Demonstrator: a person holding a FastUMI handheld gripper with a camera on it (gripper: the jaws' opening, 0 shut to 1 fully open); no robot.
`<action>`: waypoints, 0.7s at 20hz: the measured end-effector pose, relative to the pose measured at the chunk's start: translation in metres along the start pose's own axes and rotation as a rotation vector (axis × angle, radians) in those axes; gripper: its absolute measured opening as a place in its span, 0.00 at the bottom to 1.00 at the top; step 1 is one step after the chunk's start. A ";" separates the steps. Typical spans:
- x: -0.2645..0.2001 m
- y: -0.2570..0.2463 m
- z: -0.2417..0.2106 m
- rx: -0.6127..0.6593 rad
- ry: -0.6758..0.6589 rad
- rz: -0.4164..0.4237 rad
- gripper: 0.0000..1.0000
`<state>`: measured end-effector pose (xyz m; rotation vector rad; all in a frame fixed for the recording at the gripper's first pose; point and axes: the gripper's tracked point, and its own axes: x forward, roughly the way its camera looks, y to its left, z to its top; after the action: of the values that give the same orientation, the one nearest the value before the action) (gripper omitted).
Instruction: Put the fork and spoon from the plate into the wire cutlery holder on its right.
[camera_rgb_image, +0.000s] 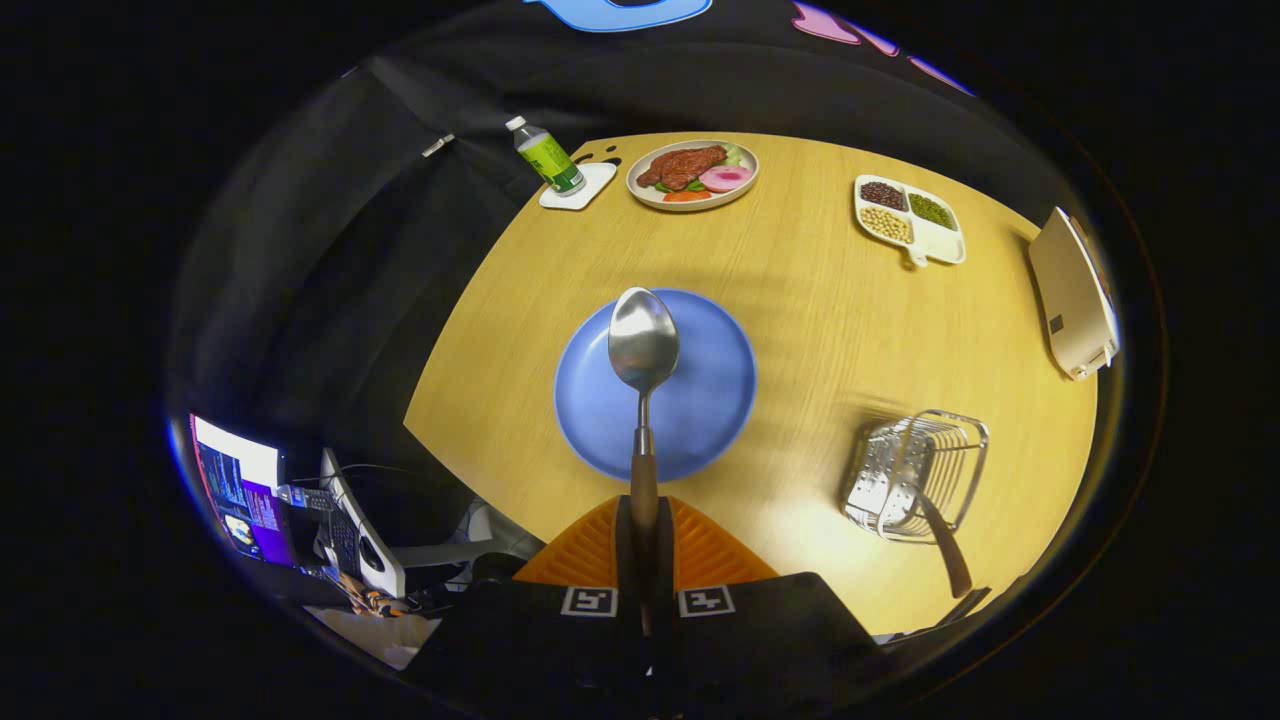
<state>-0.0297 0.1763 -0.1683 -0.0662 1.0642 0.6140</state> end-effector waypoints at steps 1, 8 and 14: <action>-0.009 -0.007 -0.002 -0.004 0.014 -0.013 0.08; -0.078 -0.067 -0.020 -0.054 0.158 -0.100 0.08; -0.101 -0.122 -0.041 -0.043 0.357 -0.168 0.07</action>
<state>-0.0354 0.0167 -0.1340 -0.3090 1.3748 0.4823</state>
